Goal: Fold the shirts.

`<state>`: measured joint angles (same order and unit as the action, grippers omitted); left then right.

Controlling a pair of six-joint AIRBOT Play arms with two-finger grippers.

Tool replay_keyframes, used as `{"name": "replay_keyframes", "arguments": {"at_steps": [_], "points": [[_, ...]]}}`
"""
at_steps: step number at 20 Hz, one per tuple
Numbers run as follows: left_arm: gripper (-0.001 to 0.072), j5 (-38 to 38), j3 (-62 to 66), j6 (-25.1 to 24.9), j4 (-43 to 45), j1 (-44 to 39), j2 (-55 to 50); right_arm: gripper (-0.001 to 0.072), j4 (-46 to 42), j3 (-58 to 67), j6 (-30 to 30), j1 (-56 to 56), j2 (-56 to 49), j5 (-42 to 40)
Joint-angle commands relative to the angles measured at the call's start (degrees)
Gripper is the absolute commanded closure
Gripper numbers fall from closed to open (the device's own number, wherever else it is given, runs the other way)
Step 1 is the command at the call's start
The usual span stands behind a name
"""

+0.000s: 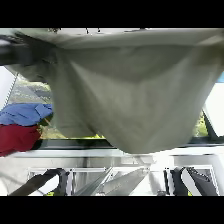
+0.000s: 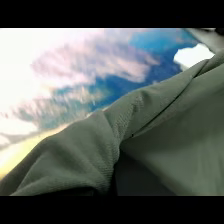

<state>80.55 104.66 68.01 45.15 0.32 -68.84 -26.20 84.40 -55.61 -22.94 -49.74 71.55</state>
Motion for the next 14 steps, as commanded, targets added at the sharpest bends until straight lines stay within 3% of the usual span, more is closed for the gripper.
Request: {"name": "replay_keyframes", "arguments": {"at_steps": [1,5,6,7,9,10,11,14], "points": [[0.0677,0.35,-6.08,-1.6,0.22,-0.44,-13.99,0.0689,1.22,-11.06,2.05,2.03,-10.93,0.44],[0.0674,-0.17,-3.39,-5.03,-0.2,-1.49,-37.13,0.0689,1.44,-20.98,10.6,8.59,-28.06,-14.25],[0.0623,0.0,-0.44,-5.01,-0.17,-1.73,-42.58,0.0688,2.29,-20.92,12.09,10.38,-32.65,-18.6],[0.0443,0.57,3.02,-4.94,-0.24,-1.73,-47.56,0.0688,5.07,-20.9,14.82,11.78,-36.61,-22.53],[0.0417,2.58,9.62,-2.89,-0.15,-1.22,-54.64,0.0678,12.79,-20.11,21.22,13.25,-42.42,-27.85],[0.0417,4.42,12.7,-0.83,-0.15,-0.2,-56.61,0.0581,15.02,-19.43,22.08,13.14,-43.69,-28.26],[0.0417,6.36,14.64,0.94,-0.13,1.16,-57.16,0.0407,15.37,-18.8,21.94,12.5,-43.93,-28.11],[0.0424,10.8,13.79,4.66,-0.15,7.06,-53.37,0.0379,14.21,-18.21,20.13,7.63,-40.72,-19.54]]}}
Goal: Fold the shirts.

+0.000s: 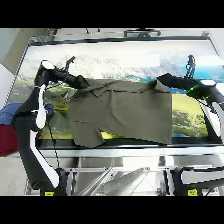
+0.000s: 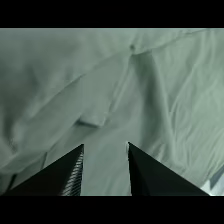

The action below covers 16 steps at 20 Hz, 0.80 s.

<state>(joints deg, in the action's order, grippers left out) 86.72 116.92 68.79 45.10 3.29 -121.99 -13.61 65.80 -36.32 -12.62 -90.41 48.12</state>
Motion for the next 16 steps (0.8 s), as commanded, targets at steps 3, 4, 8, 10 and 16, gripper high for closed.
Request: {"name": "replay_keyframes", "arguments": {"at_steps": [3,4,8,10,16], "points": [[0.0423,5.22,-9.77,3.34,-0.04,9.86,8.63,0.0465,-12.48,0.26,-8.92,-8.94,5.11,13.0],[0.0423,5.46,-14.53,2.21,0.04,11.3,11.65,0.0465,-20.15,-0.37,-13.51,-10.84,7.15,15.65],[0.0422,0.33,-37.29,-0.9,6.43,16.55,24.28,0.0464,-44.98,-7.98,-28.44,-19.52,15.8,20.5],[0.0419,-5.42,-45.05,-1.07,10.43,19.04,27.87,0.0374,-48.19,-12.26,-30.91,-25.86,19.5,20.13],[0.0413,-12.28,-52.0,-4.37,10.58,20.46,25.81,0.0234,-46.34,-18.73,-30.8,-35.8,21.84,25.55]]}}
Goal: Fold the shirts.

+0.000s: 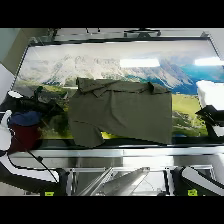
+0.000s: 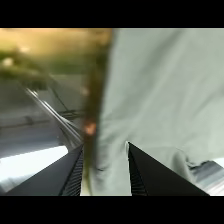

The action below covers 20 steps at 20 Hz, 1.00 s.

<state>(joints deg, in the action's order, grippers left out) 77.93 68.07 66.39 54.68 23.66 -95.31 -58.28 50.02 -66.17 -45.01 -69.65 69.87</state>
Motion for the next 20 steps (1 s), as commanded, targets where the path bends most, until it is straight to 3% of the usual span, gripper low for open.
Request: {"name": "replay_keyframes", "arguments": {"at_steps": [1,7,20], "points": [[0.0413,-3.85,-3.15,-2.54,1.11,-0.96,-1.97,0.0234,-1.16,-4.09,-0.17,-3.37,1.07,4.42],[0.0413,-5.46,-2.97,-2.99,-0.39,-5.77,-5.2,0.0231,7.15,-12.17,4.5,-1.57,1.07,5.42],[0.0415,2.16,0.76,-3.32,-1.88,-14.34,-5.2,0.0232,6.99,-17.51,3.43,18.45,-6.84,2.86]]}}
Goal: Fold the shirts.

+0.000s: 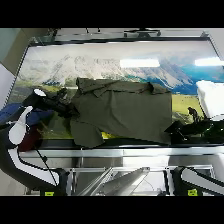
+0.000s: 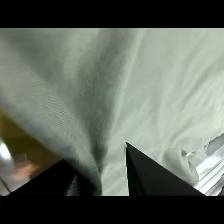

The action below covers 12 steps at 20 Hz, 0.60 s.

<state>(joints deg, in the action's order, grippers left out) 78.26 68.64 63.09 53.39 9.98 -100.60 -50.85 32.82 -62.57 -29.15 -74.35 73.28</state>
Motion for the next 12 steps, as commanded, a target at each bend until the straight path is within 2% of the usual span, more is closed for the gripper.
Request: {"name": "replay_keyframes", "arguments": {"at_steps": [1,6,12], "points": [[0.0415,1.95,0.2,-0.02,-0.57,-0.66,0.09,0.0232,-0.46,-0.31,-0.07,2.86,-2.27,-0.74],[0.0415,2.71,0.2,0.0,-0.57,-0.66,0.09,0.0235,-0.07,1.86,0.85,0.96,-0.5,1.25],[0.0415,2.84,0.2,0.0,-0.59,-0.68,0.09,0.0235,-2.01,4.24,-0.46,-6.75,4.7,1.77]]}}
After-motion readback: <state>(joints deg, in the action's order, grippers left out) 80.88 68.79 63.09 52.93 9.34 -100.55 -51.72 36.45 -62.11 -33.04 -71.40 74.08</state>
